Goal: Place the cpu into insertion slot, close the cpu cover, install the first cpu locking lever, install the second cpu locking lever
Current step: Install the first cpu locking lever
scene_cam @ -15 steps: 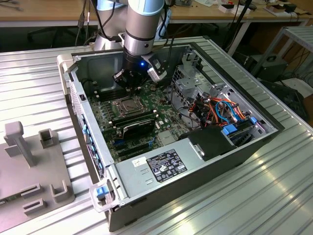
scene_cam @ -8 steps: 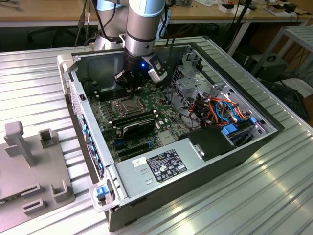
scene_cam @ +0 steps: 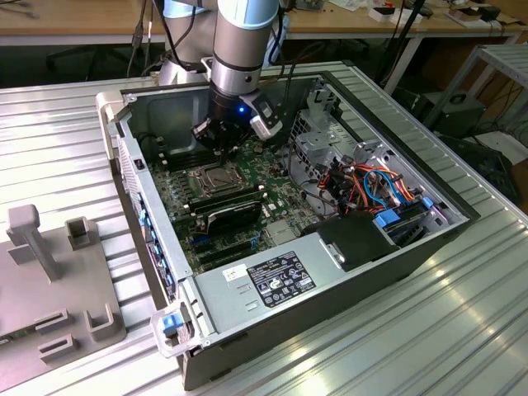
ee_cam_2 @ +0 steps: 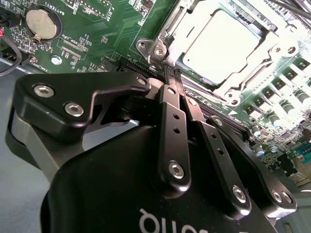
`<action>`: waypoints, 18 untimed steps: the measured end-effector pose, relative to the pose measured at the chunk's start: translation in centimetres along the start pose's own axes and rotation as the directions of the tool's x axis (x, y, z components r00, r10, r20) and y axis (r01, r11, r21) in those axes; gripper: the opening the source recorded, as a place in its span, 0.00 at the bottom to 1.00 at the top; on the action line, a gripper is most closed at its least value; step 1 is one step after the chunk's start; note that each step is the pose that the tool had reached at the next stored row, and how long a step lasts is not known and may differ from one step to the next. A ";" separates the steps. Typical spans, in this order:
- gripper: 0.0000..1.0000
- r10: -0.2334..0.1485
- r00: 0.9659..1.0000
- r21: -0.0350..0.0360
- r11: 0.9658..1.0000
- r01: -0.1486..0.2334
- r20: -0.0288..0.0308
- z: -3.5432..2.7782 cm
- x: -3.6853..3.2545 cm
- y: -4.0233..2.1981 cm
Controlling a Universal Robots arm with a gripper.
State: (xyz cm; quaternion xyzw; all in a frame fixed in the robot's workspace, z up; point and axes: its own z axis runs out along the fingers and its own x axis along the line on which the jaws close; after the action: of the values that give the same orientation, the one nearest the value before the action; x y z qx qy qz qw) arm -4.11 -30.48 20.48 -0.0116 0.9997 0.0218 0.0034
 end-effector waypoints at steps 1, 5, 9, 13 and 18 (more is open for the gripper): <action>0.11 0.000 1.000 0.000 1.000 0.000 0.000 0.00 0.00 0.00; 0.11 0.000 1.000 0.000 1.000 0.000 0.000 0.00 0.00 -0.01; 0.11 0.000 1.000 0.000 1.000 0.000 0.000 0.00 0.00 -0.17; 0.11 0.000 1.000 0.000 1.000 0.000 0.000 0.06 0.01 -0.20; 0.11 0.000 1.000 0.000 1.000 0.000 0.000 0.41 0.01 -0.21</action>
State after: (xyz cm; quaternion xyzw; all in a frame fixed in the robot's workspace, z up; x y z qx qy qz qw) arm -4.11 -30.67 20.06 -0.0116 0.9997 0.0217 0.0033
